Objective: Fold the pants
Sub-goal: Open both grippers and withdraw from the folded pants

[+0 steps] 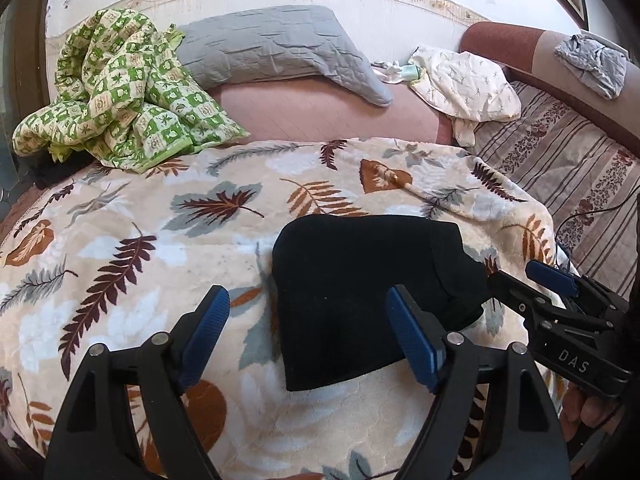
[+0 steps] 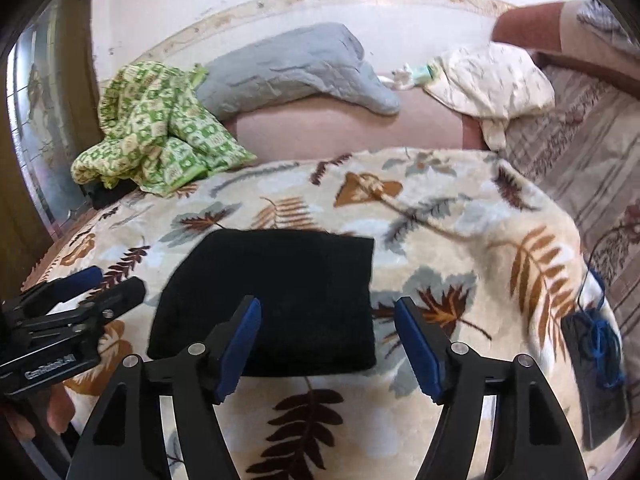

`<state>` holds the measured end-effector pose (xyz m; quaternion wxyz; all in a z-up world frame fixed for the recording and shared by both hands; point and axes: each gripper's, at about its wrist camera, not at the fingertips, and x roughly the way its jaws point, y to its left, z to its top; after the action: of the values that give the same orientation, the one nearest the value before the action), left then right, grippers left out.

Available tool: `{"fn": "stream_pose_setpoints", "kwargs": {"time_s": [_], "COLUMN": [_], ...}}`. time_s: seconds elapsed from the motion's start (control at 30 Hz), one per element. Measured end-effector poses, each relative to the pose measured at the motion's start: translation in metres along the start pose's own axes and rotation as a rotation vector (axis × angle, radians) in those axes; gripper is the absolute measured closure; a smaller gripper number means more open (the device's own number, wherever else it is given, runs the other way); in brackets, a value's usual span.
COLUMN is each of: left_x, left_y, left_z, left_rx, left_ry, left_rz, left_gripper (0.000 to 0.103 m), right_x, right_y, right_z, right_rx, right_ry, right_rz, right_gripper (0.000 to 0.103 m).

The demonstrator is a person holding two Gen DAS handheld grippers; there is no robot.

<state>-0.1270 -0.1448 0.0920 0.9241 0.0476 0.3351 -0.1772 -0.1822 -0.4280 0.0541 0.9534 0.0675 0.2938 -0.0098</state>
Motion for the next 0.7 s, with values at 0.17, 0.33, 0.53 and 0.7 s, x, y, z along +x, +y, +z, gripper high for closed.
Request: {"fn": "stream_pose_setpoints", "kwargs": {"time_s": [0.17,0.33,0.53,0.7], "left_x": [0.006,0.008,0.007,0.007], "left_y": [0.001,0.003,0.002,0.003], "left_z": [-0.002,-0.002,-0.002,-0.002], "left_rx": [-0.003,-0.011,-0.007,-0.007], "left_ry": [-0.001,-0.004,-0.017,-0.020], "left_rz": [0.007,0.012,0.015,0.020], "left_gripper": [0.022,0.022,0.022,0.022], "right_x": [0.000,0.005,0.009,0.011], "right_y": [0.000,0.000,0.004,0.006], "right_z": [0.002,0.003,0.002,0.002], "right_rx": [-0.027,-0.026,-0.028,-0.030], "right_ry": [-0.025,-0.020,-0.007,-0.003], "right_rz": [-0.027,-0.038,-0.025,-0.021], "right_gripper": [0.030,0.028,0.028,0.028]}}
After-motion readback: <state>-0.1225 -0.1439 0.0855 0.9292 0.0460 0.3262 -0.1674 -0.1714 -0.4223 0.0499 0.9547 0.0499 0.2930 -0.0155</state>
